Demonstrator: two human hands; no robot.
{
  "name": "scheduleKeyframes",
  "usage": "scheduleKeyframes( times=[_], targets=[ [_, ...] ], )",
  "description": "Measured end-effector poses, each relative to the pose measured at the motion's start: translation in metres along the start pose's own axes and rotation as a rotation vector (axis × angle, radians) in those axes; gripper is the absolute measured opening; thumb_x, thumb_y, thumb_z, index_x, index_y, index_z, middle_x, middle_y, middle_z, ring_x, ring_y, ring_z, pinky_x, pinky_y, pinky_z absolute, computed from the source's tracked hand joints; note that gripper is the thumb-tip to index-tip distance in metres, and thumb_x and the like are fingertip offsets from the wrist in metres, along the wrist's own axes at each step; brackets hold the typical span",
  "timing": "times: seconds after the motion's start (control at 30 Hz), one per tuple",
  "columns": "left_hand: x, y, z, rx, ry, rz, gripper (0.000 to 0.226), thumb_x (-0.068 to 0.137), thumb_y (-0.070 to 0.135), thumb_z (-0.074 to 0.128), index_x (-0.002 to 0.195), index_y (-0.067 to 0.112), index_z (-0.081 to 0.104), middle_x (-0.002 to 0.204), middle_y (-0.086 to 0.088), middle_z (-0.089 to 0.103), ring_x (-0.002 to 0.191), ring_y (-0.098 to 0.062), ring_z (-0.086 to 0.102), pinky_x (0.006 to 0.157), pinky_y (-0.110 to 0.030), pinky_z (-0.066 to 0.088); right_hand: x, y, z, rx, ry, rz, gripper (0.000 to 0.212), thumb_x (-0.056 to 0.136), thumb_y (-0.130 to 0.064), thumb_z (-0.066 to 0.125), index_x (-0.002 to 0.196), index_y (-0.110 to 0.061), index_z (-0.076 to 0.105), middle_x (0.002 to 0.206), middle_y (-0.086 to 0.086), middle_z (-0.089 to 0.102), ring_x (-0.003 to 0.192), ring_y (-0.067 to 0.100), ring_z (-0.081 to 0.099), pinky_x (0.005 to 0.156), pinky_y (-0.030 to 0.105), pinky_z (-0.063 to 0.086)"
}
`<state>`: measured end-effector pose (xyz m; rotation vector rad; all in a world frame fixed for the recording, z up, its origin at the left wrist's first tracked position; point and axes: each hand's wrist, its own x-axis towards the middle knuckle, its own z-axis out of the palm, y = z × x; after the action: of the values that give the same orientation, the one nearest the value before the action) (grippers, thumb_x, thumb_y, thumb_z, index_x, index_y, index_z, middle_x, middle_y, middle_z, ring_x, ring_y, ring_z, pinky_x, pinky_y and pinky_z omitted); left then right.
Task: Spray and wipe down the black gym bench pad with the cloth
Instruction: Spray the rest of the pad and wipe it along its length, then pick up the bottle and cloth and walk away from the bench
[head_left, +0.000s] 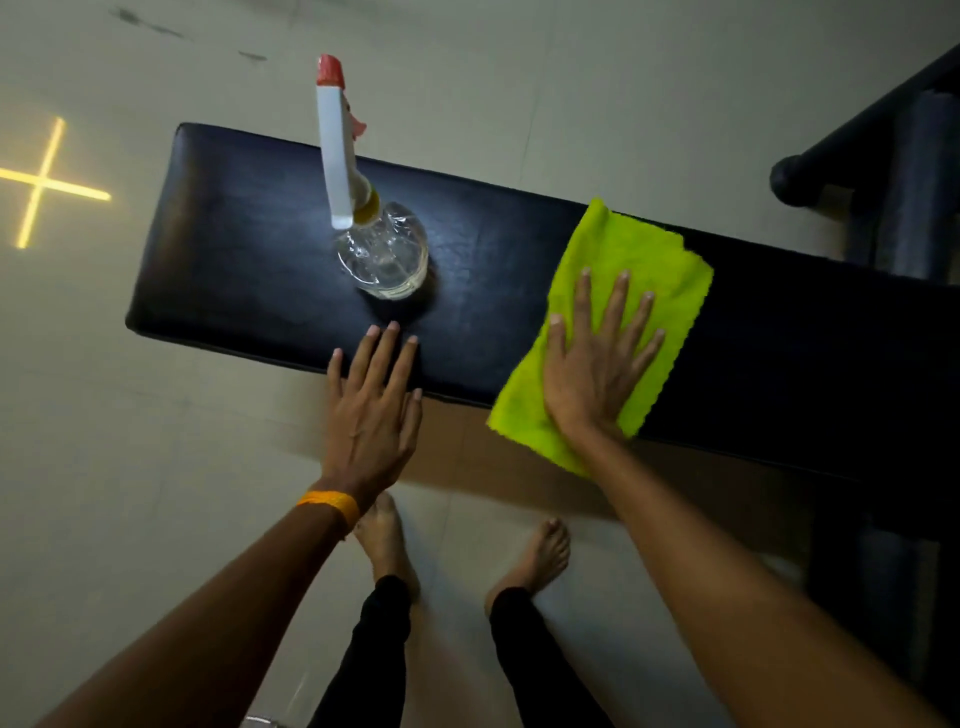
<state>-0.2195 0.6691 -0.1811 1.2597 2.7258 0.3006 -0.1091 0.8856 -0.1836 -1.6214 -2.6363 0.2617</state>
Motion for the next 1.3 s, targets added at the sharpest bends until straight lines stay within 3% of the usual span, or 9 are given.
scheduleKeyframes(
  times=[0.13,0.2,0.4,0.57,0.8,0.9,1.0,1.13,1.3],
  targets=[
    [-0.002,-0.020,-0.005,0.017,0.011,0.008,0.057,0.101,0.032,0.034,0.153,0.010,0.044,0.162,-0.012,0.038,0.151,-0.031,0.035,0.119,-0.060,0.028,-0.031,-0.044,0.011,-0.108,-0.135,-0.531,0.058,0.102,-0.055,0.024,0.158,-0.040,0.019,0.169,0.002,0.014,0.156,0.034,0.009,0.123,0.062,0.009],
    [0.000,-0.031,-0.008,0.014,0.010,0.021,0.056,0.101,0.032,0.035,0.152,0.010,0.045,0.162,-0.012,0.039,0.150,-0.031,0.035,0.119,-0.061,0.029,-0.003,-0.034,0.009,-0.116,-0.147,-0.680,0.057,0.103,-0.057,0.025,0.158,-0.043,0.019,0.169,0.000,0.015,0.156,0.032,0.010,0.123,0.060,0.013],
    [0.008,-0.047,-0.012,-0.003,0.019,0.062,0.053,0.100,0.030,0.039,0.149,0.010,0.048,0.160,-0.011,0.042,0.148,-0.031,0.037,0.119,-0.059,0.029,0.030,-0.055,0.010,0.013,-0.019,-0.052,0.058,0.101,-0.055,0.029,0.157,-0.039,0.027,0.168,0.001,0.018,0.156,0.033,0.010,0.123,0.061,0.011],
    [0.014,-0.042,-0.023,-0.177,0.118,-0.006,0.046,0.098,0.026,0.044,0.135,0.002,0.057,0.145,-0.017,0.056,0.135,-0.035,0.050,0.110,-0.055,0.042,-0.027,-0.082,0.008,-0.019,-0.154,-0.410,0.055,0.104,-0.051,0.028,0.156,-0.036,0.029,0.168,0.002,0.020,0.156,0.031,0.011,0.125,0.055,0.013],
    [0.061,-0.037,-0.064,-0.424,0.245,-0.122,0.071,0.092,0.036,0.058,0.150,-0.001,0.039,0.151,-0.020,0.047,0.141,-0.032,0.041,0.116,-0.039,0.030,0.010,-0.053,-0.004,-0.080,-0.199,-0.419,0.069,0.094,-0.074,0.033,0.156,-0.046,0.020,0.170,0.004,0.004,0.157,0.032,0.000,0.122,0.058,0.001],
    [0.091,-0.026,-0.079,-0.620,0.242,-0.167,0.082,0.088,0.037,0.065,0.154,0.001,0.033,0.157,-0.016,0.042,0.145,-0.028,0.039,0.122,-0.037,0.030,-0.001,-0.064,-0.001,-0.050,-0.134,-0.382,0.053,0.099,-0.056,0.044,0.149,-0.038,0.041,0.164,0.007,0.029,0.149,0.036,0.027,0.118,0.053,0.025],
    [0.120,-0.007,-0.093,-0.800,0.277,-0.239,0.080,0.084,0.031,0.074,0.151,0.007,0.038,0.145,-0.005,0.055,0.131,-0.021,0.055,0.111,-0.038,0.045,-0.012,-0.073,0.000,0.028,-0.010,-0.392,0.033,0.089,-0.021,0.063,0.121,-0.023,0.065,0.129,0.009,0.061,0.103,0.036,0.058,0.082,0.045,0.054],
    [0.138,0.020,-0.105,-0.800,0.261,-0.297,0.061,0.088,0.030,0.068,0.145,0.019,0.050,0.088,-0.003,0.068,0.082,-0.028,0.067,0.083,-0.044,0.055,-0.001,-0.068,-0.018,0.219,-0.118,-0.384,0.029,0.086,-0.001,0.058,0.111,-0.012,0.065,0.110,0.013,0.060,0.088,0.038,0.058,0.076,0.047,0.054],
    [0.137,0.040,-0.119,-0.697,0.224,-0.203,0.043,0.090,0.028,0.066,0.131,0.015,0.061,0.074,-0.001,0.056,0.069,-0.031,0.058,0.070,-0.040,0.049,0.021,-0.051,-0.072,0.482,-0.145,-0.174,0.036,0.092,0.002,0.046,0.119,-0.009,0.067,0.107,0.018,0.056,0.093,0.036,0.059,0.082,0.040,0.046]
  ],
)
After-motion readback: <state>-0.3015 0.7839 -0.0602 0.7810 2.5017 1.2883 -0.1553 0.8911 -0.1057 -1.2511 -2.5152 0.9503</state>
